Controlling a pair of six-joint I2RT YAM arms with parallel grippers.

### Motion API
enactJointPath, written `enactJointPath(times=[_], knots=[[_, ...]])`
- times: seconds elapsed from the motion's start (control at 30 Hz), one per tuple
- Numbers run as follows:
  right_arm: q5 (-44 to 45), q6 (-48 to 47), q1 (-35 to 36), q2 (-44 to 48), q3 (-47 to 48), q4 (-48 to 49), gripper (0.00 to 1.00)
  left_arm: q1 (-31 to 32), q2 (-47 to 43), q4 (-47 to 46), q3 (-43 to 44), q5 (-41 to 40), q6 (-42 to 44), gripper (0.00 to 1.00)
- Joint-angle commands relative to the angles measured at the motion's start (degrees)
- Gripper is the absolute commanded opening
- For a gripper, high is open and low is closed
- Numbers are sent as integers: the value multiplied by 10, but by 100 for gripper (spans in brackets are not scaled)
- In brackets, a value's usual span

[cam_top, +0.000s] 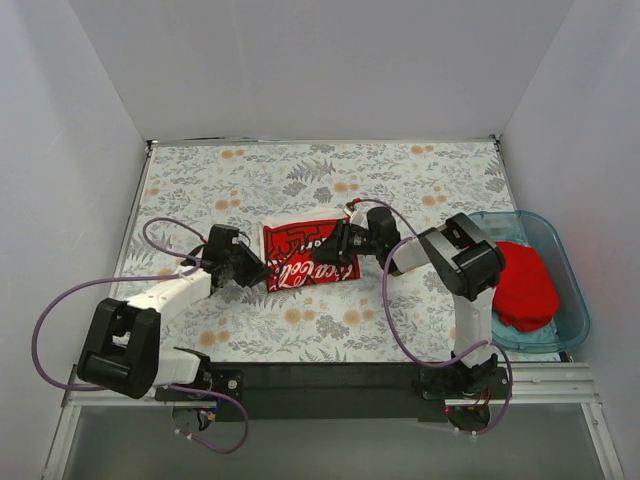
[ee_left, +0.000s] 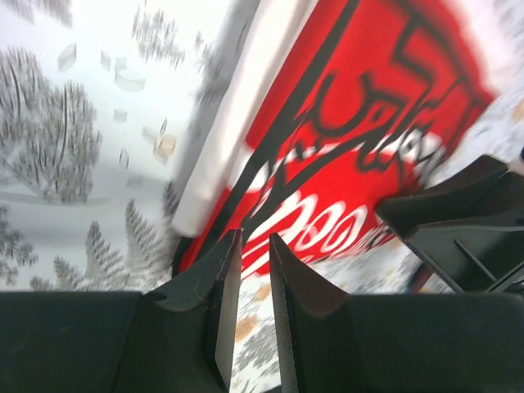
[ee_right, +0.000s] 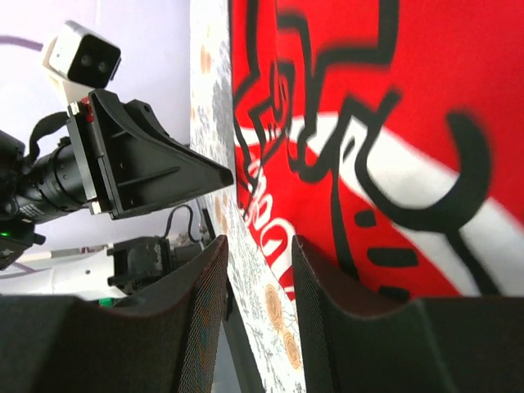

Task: Fold and stack the t-shirts
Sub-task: Fold the tshirt

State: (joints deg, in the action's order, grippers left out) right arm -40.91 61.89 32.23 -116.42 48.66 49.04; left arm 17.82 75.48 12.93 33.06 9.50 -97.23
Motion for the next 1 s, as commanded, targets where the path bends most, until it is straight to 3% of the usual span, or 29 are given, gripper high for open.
enactJointPath(times=[0.0,0.3,0.57,0.77,0.87,0.97], knots=[[-18,-16,-37,41,52,-8,44,-41,-15,-55,34,19,11,19],[-14,-14,-122,-33,159,-16,45,-81,195,-152,208,65,31,18],[13,-43,-149,-108,176,-54,44,-111,328,-148,238,65,34,18],[2,-94,-154,-70,185,-124,44,-118,309,-117,262,77,60,22],[27,-197,-154,-11,208,-258,45,-118,260,-72,299,68,106,29],[65,-303,-153,40,231,-413,55,-118,188,-23,321,28,169,40]])
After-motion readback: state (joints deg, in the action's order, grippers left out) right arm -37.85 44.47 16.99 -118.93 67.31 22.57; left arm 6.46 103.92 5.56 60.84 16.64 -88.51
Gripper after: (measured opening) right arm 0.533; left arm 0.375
